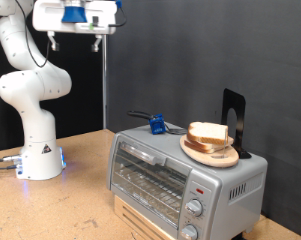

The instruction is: Make a piece of toast with the oven

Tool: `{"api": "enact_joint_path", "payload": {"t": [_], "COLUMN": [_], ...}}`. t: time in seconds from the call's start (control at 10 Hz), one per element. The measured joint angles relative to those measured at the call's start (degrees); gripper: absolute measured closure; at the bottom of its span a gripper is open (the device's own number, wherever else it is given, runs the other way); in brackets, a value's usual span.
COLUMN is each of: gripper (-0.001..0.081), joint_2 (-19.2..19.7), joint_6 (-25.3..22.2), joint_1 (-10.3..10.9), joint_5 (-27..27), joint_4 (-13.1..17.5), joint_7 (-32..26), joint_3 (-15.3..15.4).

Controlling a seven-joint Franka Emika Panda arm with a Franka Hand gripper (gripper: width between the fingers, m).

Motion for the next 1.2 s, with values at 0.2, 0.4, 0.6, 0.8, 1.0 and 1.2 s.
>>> {"api": "enact_joint_path", "payload": {"t": [0.2,0.4,0.6,0.8,1.0,1.2], "gripper": [-0.0003,-0.0003,-0.0003,-0.0003,-0.0003,-0.0003], "joint_2": [-0.4,1.3,6.3,10.6,10.1,9.3], "joint_6": [-0.4,2.5,8.7,12.8,12.6,12.9], "joint_1": [-0.3,-0.3,-0.1,0.3,0.9,3.8], "joint_5": [0.8,0.5,0.5,0.0,0.8,4.1], "joint_4": [0.0,-0.2,-0.5,0.1,0.0,0.0], "joint_7": [1.5,2.1,1.8,-0.9,-6.1,-21.1], "joint_3": [-0.1,0.0,0.4,0.7,0.1,-3.0]}}
